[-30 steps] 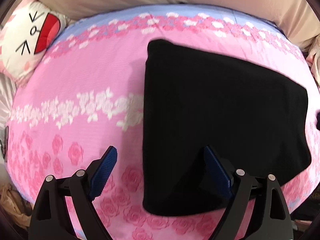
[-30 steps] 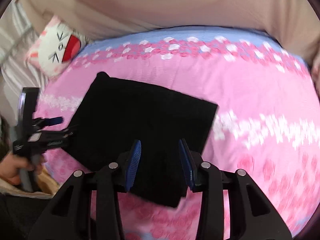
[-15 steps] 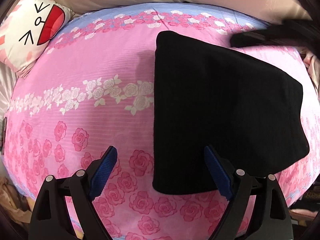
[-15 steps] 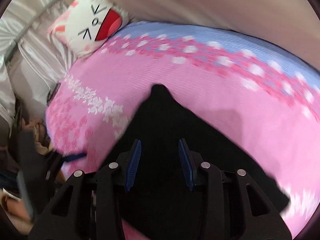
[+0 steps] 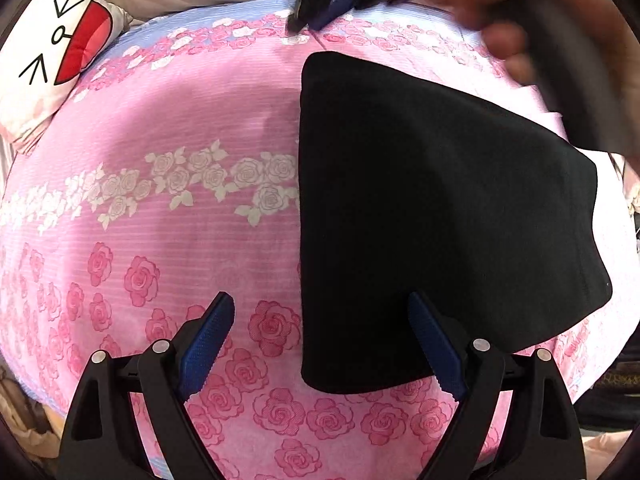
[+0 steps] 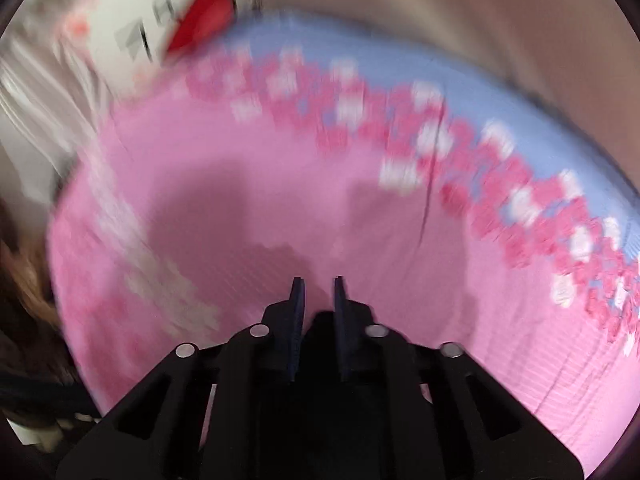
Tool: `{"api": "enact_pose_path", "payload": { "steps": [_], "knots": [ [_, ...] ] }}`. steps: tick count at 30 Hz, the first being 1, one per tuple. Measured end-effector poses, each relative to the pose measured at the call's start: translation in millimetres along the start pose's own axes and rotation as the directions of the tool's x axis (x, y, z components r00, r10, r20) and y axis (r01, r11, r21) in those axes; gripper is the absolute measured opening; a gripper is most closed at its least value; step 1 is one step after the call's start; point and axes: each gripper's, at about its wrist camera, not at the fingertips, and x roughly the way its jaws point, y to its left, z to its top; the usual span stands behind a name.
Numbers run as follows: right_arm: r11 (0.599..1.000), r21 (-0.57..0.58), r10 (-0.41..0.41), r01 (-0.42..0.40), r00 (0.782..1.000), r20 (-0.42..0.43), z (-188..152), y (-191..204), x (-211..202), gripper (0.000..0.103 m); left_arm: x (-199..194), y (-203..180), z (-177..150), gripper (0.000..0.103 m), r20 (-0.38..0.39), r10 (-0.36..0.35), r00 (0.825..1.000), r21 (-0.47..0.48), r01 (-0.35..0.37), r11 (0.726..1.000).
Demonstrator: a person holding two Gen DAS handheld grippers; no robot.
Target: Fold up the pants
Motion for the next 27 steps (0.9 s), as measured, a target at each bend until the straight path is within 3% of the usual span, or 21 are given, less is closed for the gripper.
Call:
{"api": "enact_pose_path", "payload": {
  "steps": [3,5,7,8,11,14,18,19,20,21,23,25,27],
  "knots": [
    [0.999,0.0,0.032,-0.032,0.999,-0.019,-47,-1,-29,0.016,1,0,3,0.086,0.0,-0.001,1.0,-0.004,0.001,1.0],
    [0.999,0.005,0.034,-0.034,0.997,-0.07,-98,-9,-38,0.016,3,-2,6,0.086,-0.003,0.006,1.0,0.003,-0.006,1.0],
    [0.999,0.012,-0.041,0.042,0.995,-0.096,-131,-27,-38,0.014,5,-5,10,0.087,-0.007,0.015,1.0,0.002,-0.015,1.0],
    [0.992,0.068,-0.103,0.11,0.99,-0.099,-149,-51,-41,0.011,5,-9,10,0.086,-0.009,0.017,1.0,0.0,-0.017,1.0],
    [0.921,0.354,-0.179,0.166,0.984,0.006,-181,-126,-86,0.01,10,-15,13,0.087,-0.022,0.033,0.999,-0.001,-0.033,0.999],
    [0.911,0.367,-0.229,0.188,0.971,0.07,-199,-137,-136,0.016,7,-25,16,0.086,-0.016,0.058,0.998,0.008,-0.058,0.998],
    [0.954,0.299,-0.056,0.035,0.996,0.063,-234,-103,-142,0.016,-5,-43,22,0.086,0.028,0.05,0.998,0.017,-0.051,0.999],
    [0.96,0.28,-0.046,0.032,0.998,0.042,-244,-96,-134,0.015,-7,-49,23,0.086,0.036,0.046,0.998,0.027,-0.047,0.999],
    [0.965,0.251,-0.083,0.08,0.997,0.002,-255,-92,-122,0.015,-8,-55,25,0.086,0.042,0.045,0.998,0.045,-0.047,0.998],
    [0.958,0.249,-0.139,0.143,0.99,-0.032,-267,-99,-113,0.012,-7,-62,26,0.086,0.041,0.052,0.998,0.068,-0.055,0.996],
    [0.915,0.387,-0.13,0.115,0.991,0.013,-285,-126,-117,0.011,-3,-74,27,0.086,0.031,0.061,0.998,0.102,-0.064,0.993],
    [0.857,0.491,-0.192,0.157,0.981,0.022,-290,-145,-134,0.017,-1,-82,28,0.086,0.032,0.087,0.996,0.128,-0.09,0.988],
    [0.832,0.548,-0.147,0.083,0.986,0.075,-295,-160,-152,0.018,2,-87,30,0.086,0.034,0.094,0.995,0.134,-0.098,0.986]
  ]
}}
